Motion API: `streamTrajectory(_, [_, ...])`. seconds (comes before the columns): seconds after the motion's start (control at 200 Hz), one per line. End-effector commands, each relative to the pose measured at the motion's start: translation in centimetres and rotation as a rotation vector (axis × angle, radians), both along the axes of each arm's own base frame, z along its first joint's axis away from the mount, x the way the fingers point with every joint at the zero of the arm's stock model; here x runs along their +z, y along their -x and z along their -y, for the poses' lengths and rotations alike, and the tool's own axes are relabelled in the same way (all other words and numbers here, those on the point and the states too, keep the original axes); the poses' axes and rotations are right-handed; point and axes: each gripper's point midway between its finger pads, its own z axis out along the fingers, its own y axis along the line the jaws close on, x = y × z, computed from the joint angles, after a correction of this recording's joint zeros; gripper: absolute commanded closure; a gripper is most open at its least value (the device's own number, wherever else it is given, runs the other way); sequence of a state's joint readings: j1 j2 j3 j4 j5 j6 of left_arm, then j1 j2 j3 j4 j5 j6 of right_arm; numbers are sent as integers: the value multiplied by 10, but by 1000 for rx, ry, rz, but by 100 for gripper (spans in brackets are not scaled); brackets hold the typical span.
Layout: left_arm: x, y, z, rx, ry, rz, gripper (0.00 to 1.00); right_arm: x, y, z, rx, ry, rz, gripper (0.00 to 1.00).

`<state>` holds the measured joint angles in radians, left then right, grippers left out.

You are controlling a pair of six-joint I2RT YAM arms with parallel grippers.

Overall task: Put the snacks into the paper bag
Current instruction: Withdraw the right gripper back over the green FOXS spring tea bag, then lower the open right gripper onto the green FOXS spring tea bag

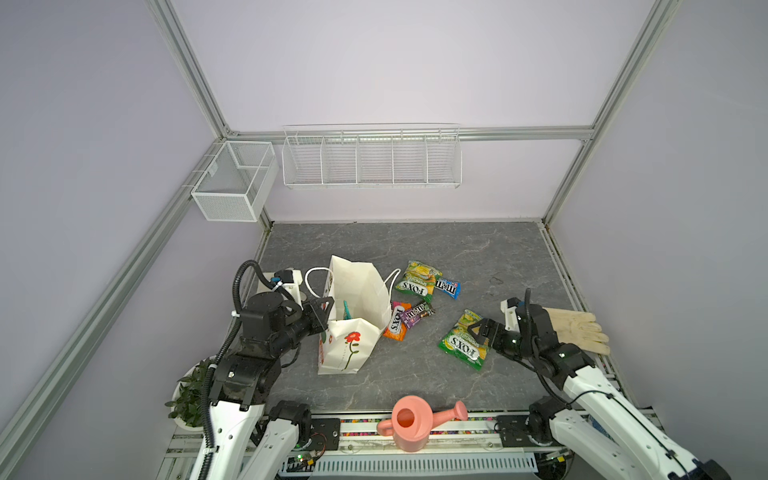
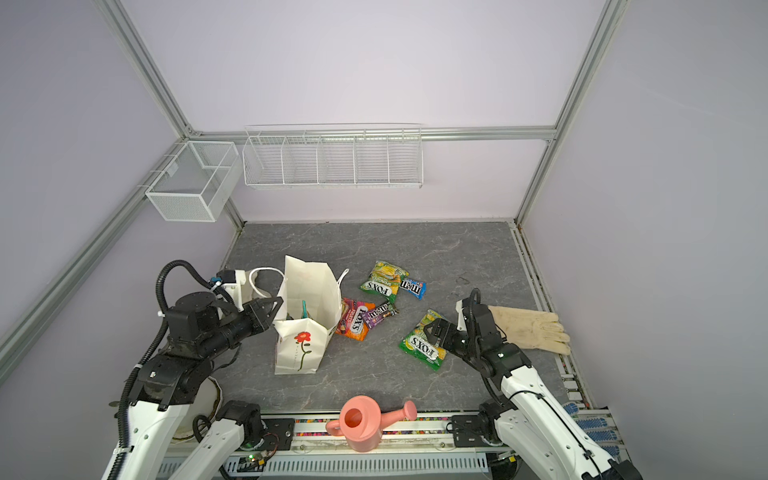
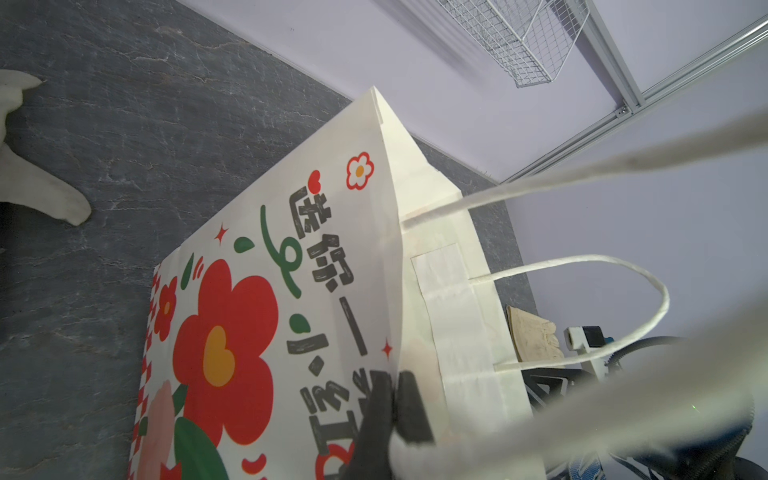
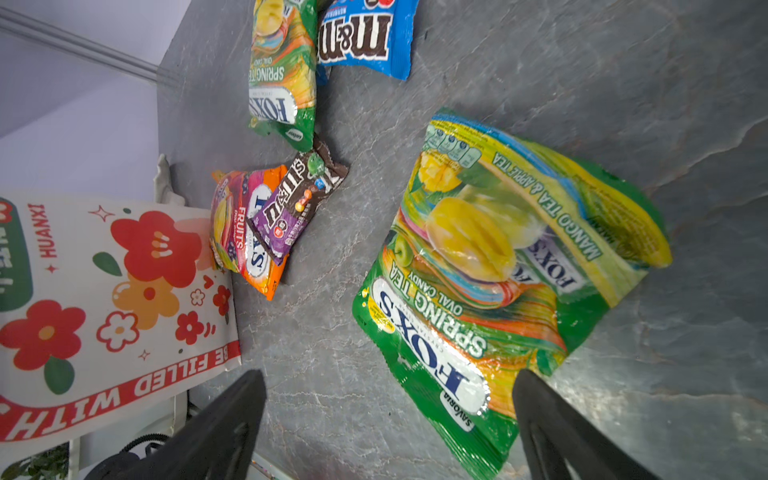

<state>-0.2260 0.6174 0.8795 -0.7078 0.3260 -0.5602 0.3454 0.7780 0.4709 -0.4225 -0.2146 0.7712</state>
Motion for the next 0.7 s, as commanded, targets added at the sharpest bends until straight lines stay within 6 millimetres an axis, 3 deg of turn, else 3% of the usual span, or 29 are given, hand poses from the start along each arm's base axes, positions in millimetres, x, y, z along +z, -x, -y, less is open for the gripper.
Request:
streamTrajectory(0.0, [7,2,5,-37,5,46,100,-7,-4,4,-26,-32,-21,5])
streamTrajectory(0.395, [12,0,10,-61,22,75,100,-29,-13,39,-169,-70,-90,5])
streamTrajectory(0.695, [6,0,9,-57,19,68,100,-47,-13,50,-219,-79,-131,6])
